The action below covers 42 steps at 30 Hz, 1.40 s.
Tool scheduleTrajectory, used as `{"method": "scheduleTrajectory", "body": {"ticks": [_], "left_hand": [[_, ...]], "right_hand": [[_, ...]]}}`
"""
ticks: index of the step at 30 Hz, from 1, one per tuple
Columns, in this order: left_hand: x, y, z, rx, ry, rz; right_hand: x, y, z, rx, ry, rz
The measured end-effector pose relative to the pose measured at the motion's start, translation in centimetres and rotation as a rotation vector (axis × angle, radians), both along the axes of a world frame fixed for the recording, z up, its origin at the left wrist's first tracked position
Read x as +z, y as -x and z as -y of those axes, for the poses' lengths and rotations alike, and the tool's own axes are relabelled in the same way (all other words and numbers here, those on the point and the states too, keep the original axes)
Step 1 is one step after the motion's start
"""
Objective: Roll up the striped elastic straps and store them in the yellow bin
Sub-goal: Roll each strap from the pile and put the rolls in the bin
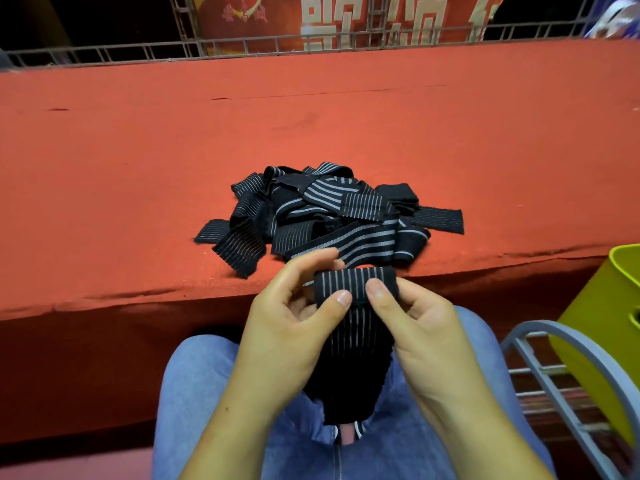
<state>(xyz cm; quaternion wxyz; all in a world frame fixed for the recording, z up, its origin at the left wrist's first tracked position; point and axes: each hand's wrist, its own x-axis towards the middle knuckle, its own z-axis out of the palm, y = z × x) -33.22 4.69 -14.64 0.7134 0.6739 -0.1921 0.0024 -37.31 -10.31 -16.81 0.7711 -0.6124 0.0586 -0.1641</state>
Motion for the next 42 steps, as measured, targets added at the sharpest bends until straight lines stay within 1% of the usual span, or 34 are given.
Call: {"method": "scheduleTrajectory", "body": {"ticks": [5, 11, 16, 19, 21, 27, 31, 34, 38, 42], "left_hand": [[-0.19, -0.23, 0.12, -0.039, 0.034, -0.073], [-0.54, -0.33, -0.03, -0.001, 0.069, -0.052], [-0.37, -0.34, 0.08, -0.027, 0.089, -0.092], [-0.32, -0.42, 0.15, -0.029, 0.068, -0.06], [-0.23, -0.41, 0.22, -0.019, 0.056, -0.035], [-0.31, -0.53, 0.06, 0.061, 0.071, 0.015], [-0.16, -0.59, -0.12, 0.1, 0.044, 0.069], [-0.14, -0.49, -0.01, 0.077, 0.036, 0.077], [-0.16, -0.44, 0.15, 0.054, 0.0, 0.061], [-0.42, -0.52, 0.16, 0.079, -0.002, 0.045]], "right_hand": [[-0.03, -0.1, 0.22, -0.04, 0.024, 0.025], [-0.01, -0.14, -0.05, 0.039, -0.015, -0.004], [-0.22, -0.14, 0.17, 0.002, 0.058, -0.001], [-0.2, -0.11, 0.3, -0.003, 0.065, 0.0], [-0.05, -0.1, 0.19, 0.009, 0.02, -0.017], [0.13, -0.09, -0.08, 0.121, -0.049, -0.142], [-0.22, -0.27, -0.17, 0.098, -0.025, -0.198], [-0.28, -0.48, -0.06, 0.075, -0.084, -0.178], [0.42, -0.4, -0.03, 0.114, -0.176, -0.136], [0.57, -0.43, 0.05, 0.094, -0.349, -0.113]]}}
